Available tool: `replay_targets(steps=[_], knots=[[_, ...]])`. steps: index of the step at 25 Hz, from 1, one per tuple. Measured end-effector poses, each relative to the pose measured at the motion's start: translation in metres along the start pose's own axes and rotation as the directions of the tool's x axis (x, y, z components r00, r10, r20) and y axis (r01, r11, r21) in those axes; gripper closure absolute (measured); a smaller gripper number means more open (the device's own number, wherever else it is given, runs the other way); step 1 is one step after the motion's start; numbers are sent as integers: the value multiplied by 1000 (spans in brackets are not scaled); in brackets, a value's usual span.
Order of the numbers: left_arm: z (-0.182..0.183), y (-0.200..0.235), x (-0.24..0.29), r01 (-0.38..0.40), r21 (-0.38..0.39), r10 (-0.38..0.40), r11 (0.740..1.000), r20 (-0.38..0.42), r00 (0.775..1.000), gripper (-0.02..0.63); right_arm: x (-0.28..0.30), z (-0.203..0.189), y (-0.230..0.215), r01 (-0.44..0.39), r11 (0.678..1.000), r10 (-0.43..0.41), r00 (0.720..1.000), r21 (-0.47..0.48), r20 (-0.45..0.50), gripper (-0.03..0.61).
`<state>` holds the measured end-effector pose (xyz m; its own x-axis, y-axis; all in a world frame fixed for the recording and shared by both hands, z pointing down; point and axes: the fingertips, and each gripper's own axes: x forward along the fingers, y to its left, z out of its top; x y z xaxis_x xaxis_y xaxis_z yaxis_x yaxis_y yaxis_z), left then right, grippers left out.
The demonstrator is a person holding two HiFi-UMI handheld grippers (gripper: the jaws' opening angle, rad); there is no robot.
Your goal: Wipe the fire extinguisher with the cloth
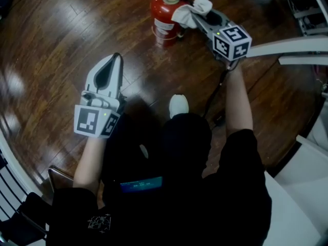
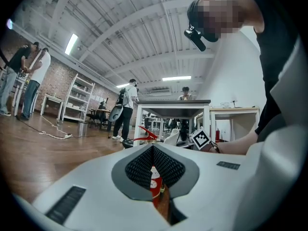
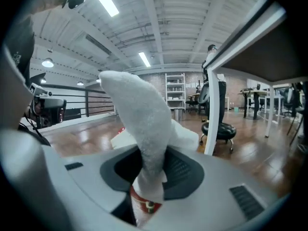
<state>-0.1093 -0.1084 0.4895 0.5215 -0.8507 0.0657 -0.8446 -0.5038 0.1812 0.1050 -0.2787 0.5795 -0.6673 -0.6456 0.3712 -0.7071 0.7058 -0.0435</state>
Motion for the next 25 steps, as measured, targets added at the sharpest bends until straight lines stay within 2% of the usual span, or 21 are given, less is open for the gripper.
replay_targets(steps=[6,9,12,19,23,25], knots=[[-4,-1,3,-3,3,3,1000,-8,1000,612,37,-122,7,59,995,-45,983,77,-180,447],[-3,-1,4,-6,2,6,1000,-3,1000,612,54,-157,4,98,979,-67,983,180,-169,443],[-4,1,3,-9,-1,9,1000,0,1000,611,57,-160,2,105,968,-73,987,228,-144,440],[-8,-3,3,2,-11,-2,1000,-6,1000,612,51,-158,4,99,976,-65,982,194,-175,442],[-5,0,-1,8,-4,-8,1000,-3,1000,611,22,-117,3,43,980,-29,997,194,-78,443],[-4,2,-3,6,-2,-6,1000,-1,1000,612,4,-85,-4,20,987,-16,1000,157,-27,443]])
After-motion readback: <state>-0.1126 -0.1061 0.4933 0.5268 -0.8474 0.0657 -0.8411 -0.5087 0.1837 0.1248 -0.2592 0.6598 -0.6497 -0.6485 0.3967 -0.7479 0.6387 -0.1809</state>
